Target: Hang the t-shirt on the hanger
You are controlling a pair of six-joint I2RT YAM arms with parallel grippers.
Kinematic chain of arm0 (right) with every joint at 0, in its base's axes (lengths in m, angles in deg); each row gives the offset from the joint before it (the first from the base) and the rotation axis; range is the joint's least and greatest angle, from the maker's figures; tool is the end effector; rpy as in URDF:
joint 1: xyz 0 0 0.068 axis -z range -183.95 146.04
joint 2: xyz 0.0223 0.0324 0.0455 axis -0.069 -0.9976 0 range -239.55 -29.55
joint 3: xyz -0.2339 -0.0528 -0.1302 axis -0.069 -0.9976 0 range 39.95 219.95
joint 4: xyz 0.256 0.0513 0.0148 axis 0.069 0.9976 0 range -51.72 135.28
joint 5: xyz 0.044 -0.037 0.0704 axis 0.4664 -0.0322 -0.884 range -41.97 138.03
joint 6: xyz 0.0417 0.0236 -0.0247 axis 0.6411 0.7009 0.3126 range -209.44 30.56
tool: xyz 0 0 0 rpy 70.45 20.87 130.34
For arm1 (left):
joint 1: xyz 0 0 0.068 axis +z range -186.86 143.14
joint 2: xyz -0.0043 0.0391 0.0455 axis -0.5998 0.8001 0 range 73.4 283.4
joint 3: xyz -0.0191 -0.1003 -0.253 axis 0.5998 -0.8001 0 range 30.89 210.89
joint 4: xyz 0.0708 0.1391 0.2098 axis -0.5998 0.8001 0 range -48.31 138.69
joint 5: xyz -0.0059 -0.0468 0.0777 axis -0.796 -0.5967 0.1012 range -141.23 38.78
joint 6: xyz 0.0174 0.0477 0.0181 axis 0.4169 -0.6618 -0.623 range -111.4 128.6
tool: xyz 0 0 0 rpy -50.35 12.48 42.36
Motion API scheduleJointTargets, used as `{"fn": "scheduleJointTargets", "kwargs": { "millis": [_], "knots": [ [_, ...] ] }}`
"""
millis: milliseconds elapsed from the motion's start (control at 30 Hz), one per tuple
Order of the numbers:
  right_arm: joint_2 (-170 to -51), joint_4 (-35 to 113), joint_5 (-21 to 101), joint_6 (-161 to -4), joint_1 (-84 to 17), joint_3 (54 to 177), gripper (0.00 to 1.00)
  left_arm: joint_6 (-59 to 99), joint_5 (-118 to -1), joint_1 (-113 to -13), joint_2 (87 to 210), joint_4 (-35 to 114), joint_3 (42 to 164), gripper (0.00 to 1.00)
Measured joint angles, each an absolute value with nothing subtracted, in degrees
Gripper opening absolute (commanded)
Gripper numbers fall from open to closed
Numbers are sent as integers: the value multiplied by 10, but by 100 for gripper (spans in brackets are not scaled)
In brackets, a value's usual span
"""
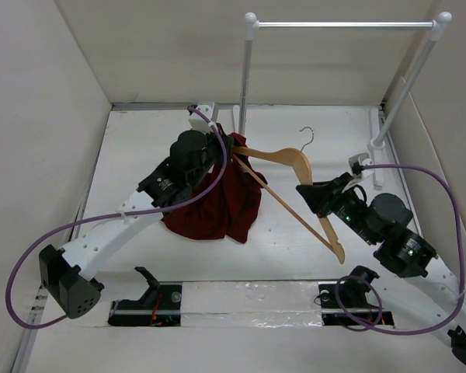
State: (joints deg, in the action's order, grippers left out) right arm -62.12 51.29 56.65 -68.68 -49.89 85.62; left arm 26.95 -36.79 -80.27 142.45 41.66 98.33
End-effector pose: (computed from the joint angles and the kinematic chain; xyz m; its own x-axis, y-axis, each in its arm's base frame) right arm 0.0954 0.0909 0.3698 -0.2139 0.2828 -0.9350 -0.5672 0.7434 0.3546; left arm 0.2100 -0.1865 0.4102 -0.1717 -0.2573 -0.9510 0.4535 0.8363 -0.3081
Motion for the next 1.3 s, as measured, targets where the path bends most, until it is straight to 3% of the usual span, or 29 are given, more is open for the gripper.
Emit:
{"fn": "scheduleJointTargets", "kwargs": {
  "millis": [733, 1300],
  "knots": [
    [-632, 541, 620, -693, -502, 886, 0, 260, -356, -803, 1449, 430, 1001, 0],
    [-828, 280, 530, -692, -508, 820, 0, 274, -508, -800, 1466, 431, 1028, 0]
  ]
}}
